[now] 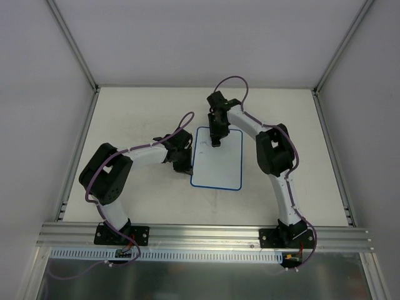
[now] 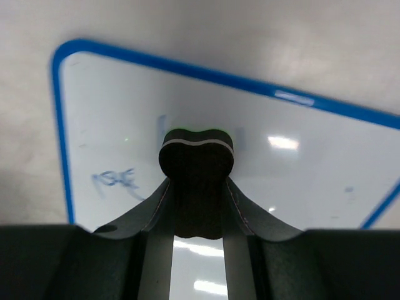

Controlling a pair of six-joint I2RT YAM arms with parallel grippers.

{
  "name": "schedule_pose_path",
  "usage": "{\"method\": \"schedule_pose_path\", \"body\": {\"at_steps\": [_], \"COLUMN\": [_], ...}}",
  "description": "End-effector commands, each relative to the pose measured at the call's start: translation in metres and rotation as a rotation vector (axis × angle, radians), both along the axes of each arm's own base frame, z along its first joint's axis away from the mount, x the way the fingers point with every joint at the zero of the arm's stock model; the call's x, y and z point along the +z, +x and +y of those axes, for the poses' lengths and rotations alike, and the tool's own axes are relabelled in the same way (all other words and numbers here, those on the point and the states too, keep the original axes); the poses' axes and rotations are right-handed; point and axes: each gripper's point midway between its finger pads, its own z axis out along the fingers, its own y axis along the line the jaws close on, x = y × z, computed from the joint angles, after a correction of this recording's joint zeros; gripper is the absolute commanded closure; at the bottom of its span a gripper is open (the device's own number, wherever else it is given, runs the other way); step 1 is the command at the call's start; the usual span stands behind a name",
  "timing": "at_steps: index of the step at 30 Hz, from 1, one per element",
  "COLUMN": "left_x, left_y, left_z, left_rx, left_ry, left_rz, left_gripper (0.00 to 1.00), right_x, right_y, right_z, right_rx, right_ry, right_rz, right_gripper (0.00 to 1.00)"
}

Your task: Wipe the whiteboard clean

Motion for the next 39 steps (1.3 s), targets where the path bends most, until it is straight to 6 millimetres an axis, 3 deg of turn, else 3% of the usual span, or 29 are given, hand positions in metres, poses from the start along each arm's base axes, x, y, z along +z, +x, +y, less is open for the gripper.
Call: {"method": "schedule_pose_path", "body": {"at_steps": [1, 2, 5, 9, 14, 20, 23, 24, 25, 27, 34, 39], "left_x": [-0.051, -0.050, -0.047, -0.040, -0.035, -0.039, -0.043, -0.045, -0.046, -0.049, -0.053, -0.053], "left_y": [-0.057, -0.057, -0.056, -0.049, -0.040, -0.037, -0.039, -0.040, -0.041, -0.043, -0.047, -0.048], "left_z": [0.069, 0.068, 0.068, 0.062, 0.052, 0.048, 0.049, 0.051, 0.052, 0.054, 0.059, 0.061], "left_rx": [-0.013, -0.015, -0.012, -0.004, -0.006, -0.014, -0.018, -0.019, -0.019, -0.021, -0.023, -0.018], "left_ry": [0.293, 0.290, 0.282, 0.264, 0.237, 0.234, 0.243, 0.248, 0.251, 0.261, 0.282, 0.285], "left_rz": [0.197, 0.195, 0.188, 0.165, 0.151, 0.165, 0.178, 0.180, 0.185, 0.195, 0.200, 0.198], "left_gripper": [1.00, 1.00, 1.00, 0.99, 0.79, 0.66, 0.71, 0.76, 0.88, 0.99, 1.00, 1.00], "right_x": [-0.009, -0.011, -0.004, -0.012, -0.028, -0.036, -0.033, -0.030, -0.028, -0.019, -0.005, -0.010], "right_y": [0.004, 0.005, 0.007, -0.011, -0.043, -0.082, -0.093, -0.095, -0.094, -0.095, -0.101, -0.115], "right_z": [-0.098, -0.116, -0.133, -0.131, -0.130, -0.134, -0.129, -0.125, -0.121, -0.105, -0.041, -0.002], "right_rx": [-0.222, -0.266, -0.275, -0.251, -0.247, -0.240, -0.213, -0.198, -0.182, -0.108, 0.177, 0.290], "right_ry": [-0.128, -0.137, -0.156, -0.150, -0.142, -0.125, -0.129, -0.122, -0.112, -0.104, -0.105, -0.076], "right_rz": [0.077, 0.088, 0.076, 0.121, 0.162, 0.183, 0.174, 0.170, 0.153, 0.115, 0.037, 0.053], "right_gripper": [1.00, 1.00, 1.00, 1.00, 1.00, 1.00, 1.00, 1.00, 1.00, 1.00, 1.00, 1.00]}}
